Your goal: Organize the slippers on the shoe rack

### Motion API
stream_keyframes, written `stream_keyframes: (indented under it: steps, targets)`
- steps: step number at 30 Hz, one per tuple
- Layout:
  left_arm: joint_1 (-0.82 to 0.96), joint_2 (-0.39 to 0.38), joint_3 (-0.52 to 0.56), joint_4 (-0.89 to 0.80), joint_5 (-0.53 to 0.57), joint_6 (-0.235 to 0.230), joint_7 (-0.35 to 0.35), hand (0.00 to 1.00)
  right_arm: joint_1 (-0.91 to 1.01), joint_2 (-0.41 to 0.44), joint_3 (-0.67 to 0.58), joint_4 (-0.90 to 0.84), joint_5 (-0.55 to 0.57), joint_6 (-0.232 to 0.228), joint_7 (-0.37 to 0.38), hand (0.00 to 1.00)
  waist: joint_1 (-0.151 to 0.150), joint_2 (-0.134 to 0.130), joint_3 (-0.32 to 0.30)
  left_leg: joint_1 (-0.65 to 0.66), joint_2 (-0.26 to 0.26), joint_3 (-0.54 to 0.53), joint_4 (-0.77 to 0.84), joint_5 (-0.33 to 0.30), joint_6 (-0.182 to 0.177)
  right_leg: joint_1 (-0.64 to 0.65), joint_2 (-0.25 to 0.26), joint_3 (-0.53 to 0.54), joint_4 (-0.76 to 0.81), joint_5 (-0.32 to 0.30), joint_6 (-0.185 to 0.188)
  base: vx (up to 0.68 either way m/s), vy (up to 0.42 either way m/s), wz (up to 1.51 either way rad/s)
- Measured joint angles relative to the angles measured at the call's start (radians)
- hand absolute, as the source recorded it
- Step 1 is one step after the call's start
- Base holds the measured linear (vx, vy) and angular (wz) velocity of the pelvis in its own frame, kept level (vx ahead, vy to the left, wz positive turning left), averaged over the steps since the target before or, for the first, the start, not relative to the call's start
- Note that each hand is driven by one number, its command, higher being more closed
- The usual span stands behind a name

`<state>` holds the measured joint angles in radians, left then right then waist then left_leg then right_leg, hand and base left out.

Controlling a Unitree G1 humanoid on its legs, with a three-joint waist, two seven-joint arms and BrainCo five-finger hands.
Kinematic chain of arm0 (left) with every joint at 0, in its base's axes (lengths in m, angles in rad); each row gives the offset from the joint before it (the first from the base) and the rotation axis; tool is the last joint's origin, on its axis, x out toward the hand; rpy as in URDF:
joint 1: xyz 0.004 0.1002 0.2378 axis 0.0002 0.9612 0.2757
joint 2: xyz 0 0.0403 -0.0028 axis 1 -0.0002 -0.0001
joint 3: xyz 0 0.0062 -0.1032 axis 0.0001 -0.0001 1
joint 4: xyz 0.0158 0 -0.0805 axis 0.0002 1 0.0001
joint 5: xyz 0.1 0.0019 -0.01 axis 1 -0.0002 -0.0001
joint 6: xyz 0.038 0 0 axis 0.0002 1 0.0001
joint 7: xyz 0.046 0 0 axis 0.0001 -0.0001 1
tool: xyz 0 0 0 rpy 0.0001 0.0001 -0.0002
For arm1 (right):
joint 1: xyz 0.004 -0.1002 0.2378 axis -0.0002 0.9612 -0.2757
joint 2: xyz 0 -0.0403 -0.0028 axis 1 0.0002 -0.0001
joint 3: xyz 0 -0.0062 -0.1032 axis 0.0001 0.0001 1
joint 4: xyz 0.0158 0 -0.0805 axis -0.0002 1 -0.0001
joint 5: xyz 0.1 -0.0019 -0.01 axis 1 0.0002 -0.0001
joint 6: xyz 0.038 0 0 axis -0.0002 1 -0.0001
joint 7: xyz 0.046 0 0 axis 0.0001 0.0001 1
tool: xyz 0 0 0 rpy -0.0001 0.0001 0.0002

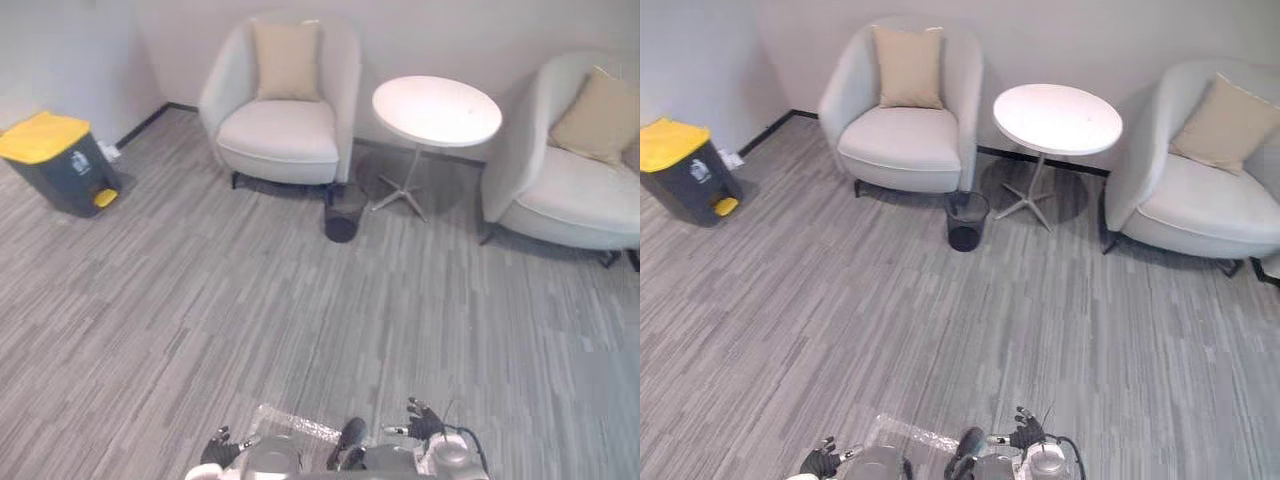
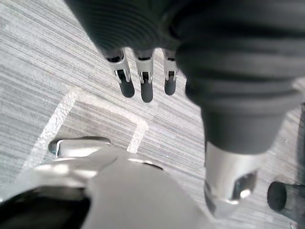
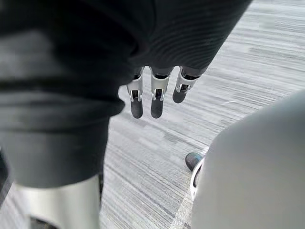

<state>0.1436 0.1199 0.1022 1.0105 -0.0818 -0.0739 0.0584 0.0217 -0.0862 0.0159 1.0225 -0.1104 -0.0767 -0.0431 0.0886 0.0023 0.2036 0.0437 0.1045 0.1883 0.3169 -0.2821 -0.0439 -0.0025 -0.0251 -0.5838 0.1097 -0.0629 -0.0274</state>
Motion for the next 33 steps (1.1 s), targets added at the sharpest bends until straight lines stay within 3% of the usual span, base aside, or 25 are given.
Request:
stream_keyframes:
  steps: [2, 5, 8, 10, 12, 15, 18, 19, 28, 30, 33]
  targets:
    - [0.008, 0.007, 0.001, 0.002, 0.001, 0.001, -0.001, 0.0, 0.002, 0.007, -0.004, 0.015, -0.002, 0.001, 0.002, 0.0, 0.01, -0.015, -0.01, 0.036, -0.021, 0.005, -0.017, 0.002, 0.002, -0.017, -0.04, -0.001, 0.091, -0.005, -0.04, 0.13, 0.079, -0.17]
    - [0.006, 0.012, -0.001, 0.002, 0.001, 0.001, -0.003, 0.0, -0.007, 0.008, -0.004, 0.014, 0.0, 0.002, 0.004, 0.0, 0.011, -0.035, -0.005, 0.093, -0.057, 0.02, -0.088, 0.023, 0.005, -0.078, -0.113, 0.004, 0.266, -0.064, -0.034, 0.13, 0.047, -0.15]
    - [0.006, 0.016, -0.001, 0.0, 0.001, 0.001, -0.003, 0.0, -0.018, 0.009, -0.002, 0.015, -0.002, 0.004, 0.006, 0.0, 0.008, -0.05, 0.018, 0.156, -0.08, 0.025, -0.144, 0.04, 0.012, -0.085, -0.157, -0.01, 0.372, -0.068, -0.032, 0.07, 0.055, -0.07]
    - [0.007, 0.026, -0.001, -0.002, 0.002, 0.001, -0.003, 0.0, -0.016, 0.015, -0.001, 0.018, -0.003, 0.004, 0.008, 0.0, 0.008, -0.065, 0.018, 0.167, -0.088, 0.025, -0.159, 0.039, 0.016, -0.081, -0.158, 0.004, 0.355, -0.078, -0.017, 0.0, 0.021, -0.04]
    - [0.007, 0.034, -0.001, -0.012, 0.002, 0.001, -0.003, 0.0, -0.016, 0.017, -0.001, 0.02, -0.004, 0.004, 0.012, 0.0, 0.008, -0.076, 0.018, 0.155, -0.103, 0.026, -0.17, 0.046, 0.027, -0.048, -0.123, 0.041, 0.233, -0.074, -0.021, -0.01, 0.029, -0.09]
    - [0.007, 0.033, -0.003, -0.019, 0.002, 0.002, -0.003, 0.0, -0.016, 0.017, -0.003, 0.023, -0.003, 0.008, 0.012, 0.0, 0.009, -0.074, 0.016, 0.144, -0.099, 0.024, -0.172, 0.062, 0.035, -0.024, -0.089, 0.039, 0.117, -0.009, -0.024, -0.02, 0.084, -0.01]
    - [0.008, 0.031, -0.003, -0.022, 0.003, 0.003, -0.003, 0.0, -0.017, 0.017, -0.003, 0.039, -0.004, 0.009, 0.012, 0.0, 0.017, -0.071, 0.002, 0.117, -0.103, 0.008, -0.159, 0.066, 0.037, 0.003, -0.06, 0.044, -0.002, 0.065, -0.018, -0.03, 0.073, -0.06]
    - [0.009, 0.031, -0.003, -0.022, 0.004, 0.003, -0.003, 0.0, -0.02, 0.017, -0.004, 0.051, -0.004, 0.009, 0.012, 0.0, 0.017, -0.059, -0.001, 0.099, -0.11, -0.008, -0.156, 0.067, 0.04, 0.005, -0.055, 0.046, -0.041, 0.088, -0.01, -0.05, 0.058, -0.01]
    - [-0.006, 0.012, -0.005, -0.027, 0.019, 0.0, -0.003, 0.0, -0.017, 0.019, -0.051, 0.055, -0.004, 0.016, 0.004, 0.0, 0.019, -0.038, -0.007, 0.082, -0.144, -0.065, -0.164, 0.08, 0.061, 0.066, -0.051, 0.046, -0.189, 0.178, 0.01, -0.06, 0.025, 0.17]
    - [-0.005, 0.006, -0.004, -0.025, 0.022, 0.001, -0.004, 0.0, -0.015, 0.015, -0.052, 0.055, -0.003, 0.015, 0.004, 0.0, 0.018, -0.022, -0.004, 0.055, -0.124, -0.06, -0.093, 0.024, 0.046, 0.069, -0.038, 0.051, -0.182, 0.168, 0.002, -0.05, -0.01, -0.04]
    - [0.018, -0.017, -0.002, -0.015, 0.021, 0.004, -0.004, 0.0, -0.013, -0.005, -0.05, 0.053, 0.0, 0.016, 0.003, 0.0, 0.024, 0.032, -0.011, -0.006, -0.034, -0.014, 0.113, -0.096, 0.002, 0.073, 0.032, 0.099, -0.17, 0.15, -0.016, 0.01, 0.004, -0.47]
